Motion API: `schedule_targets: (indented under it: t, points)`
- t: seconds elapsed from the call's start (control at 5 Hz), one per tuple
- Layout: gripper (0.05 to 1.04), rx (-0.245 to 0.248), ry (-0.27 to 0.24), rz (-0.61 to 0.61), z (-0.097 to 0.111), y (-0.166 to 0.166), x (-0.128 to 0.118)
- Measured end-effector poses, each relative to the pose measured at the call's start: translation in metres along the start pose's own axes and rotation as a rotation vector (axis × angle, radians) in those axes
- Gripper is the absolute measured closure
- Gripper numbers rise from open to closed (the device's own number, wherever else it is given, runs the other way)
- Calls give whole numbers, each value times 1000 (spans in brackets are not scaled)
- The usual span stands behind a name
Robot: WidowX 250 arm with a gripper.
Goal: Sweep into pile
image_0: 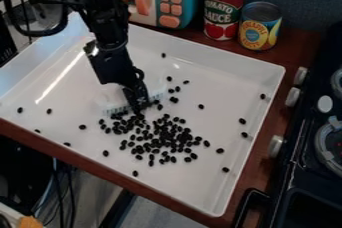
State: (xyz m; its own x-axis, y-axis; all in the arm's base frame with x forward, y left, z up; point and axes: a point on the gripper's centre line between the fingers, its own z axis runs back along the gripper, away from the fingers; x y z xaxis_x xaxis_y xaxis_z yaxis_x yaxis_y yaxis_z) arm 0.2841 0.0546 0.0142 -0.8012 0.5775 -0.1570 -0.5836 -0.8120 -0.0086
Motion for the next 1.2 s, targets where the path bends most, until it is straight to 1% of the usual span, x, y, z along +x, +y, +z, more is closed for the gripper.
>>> schedule_targets:
  t: [0.2, 0.6, 1.0, 1.2]
  points:
    - [329, 17, 5, 25, -1, 13, -2]
    - [329, 19, 27, 63, -2, 33, -7]
    - [329, 50, 38, 89, -2, 60, -12]
    - [329, 49, 40, 68, -2, 69, -14]
